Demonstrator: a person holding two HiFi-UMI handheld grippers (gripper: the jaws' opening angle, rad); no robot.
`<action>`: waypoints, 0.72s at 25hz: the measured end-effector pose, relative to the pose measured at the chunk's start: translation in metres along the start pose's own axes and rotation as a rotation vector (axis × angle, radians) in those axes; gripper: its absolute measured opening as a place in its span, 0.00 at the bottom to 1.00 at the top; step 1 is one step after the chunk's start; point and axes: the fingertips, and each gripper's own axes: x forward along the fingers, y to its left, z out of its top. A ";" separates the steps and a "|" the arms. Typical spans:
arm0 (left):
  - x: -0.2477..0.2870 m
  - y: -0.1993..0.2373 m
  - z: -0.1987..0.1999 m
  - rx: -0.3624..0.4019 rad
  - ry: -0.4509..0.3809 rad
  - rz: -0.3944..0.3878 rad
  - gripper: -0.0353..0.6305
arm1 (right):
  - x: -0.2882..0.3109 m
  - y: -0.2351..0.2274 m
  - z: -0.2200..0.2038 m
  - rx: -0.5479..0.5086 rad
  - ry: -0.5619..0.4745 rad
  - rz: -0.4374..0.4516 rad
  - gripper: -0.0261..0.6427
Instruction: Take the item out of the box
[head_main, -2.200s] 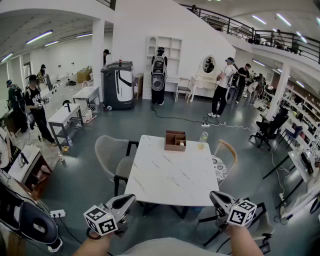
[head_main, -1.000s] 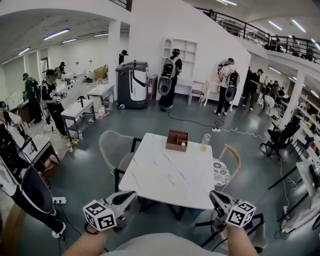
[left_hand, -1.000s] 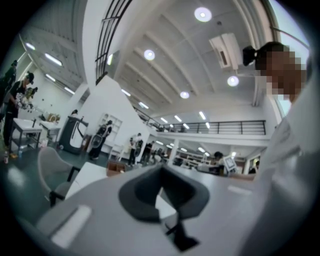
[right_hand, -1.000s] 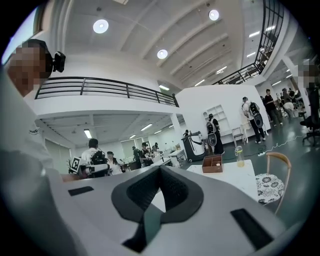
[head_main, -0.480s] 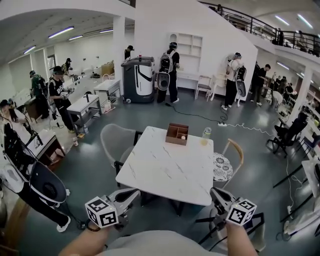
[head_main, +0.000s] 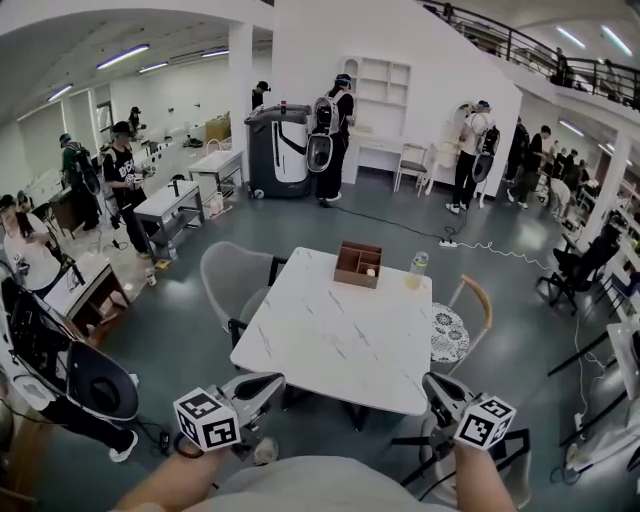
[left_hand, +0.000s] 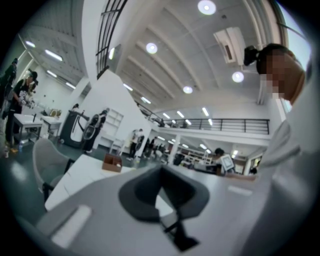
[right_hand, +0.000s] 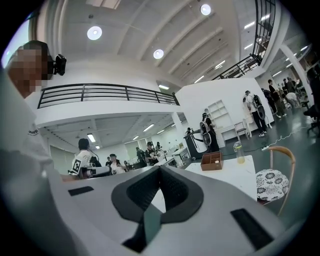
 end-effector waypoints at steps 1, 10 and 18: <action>0.004 0.004 0.001 -0.002 0.002 -0.009 0.06 | 0.004 -0.002 0.001 -0.002 0.002 -0.006 0.05; 0.043 0.083 0.022 -0.021 0.017 -0.117 0.06 | 0.068 -0.027 0.016 -0.006 -0.002 -0.105 0.05; 0.075 0.195 0.058 -0.008 0.051 -0.229 0.06 | 0.175 -0.033 0.027 0.016 -0.022 -0.194 0.05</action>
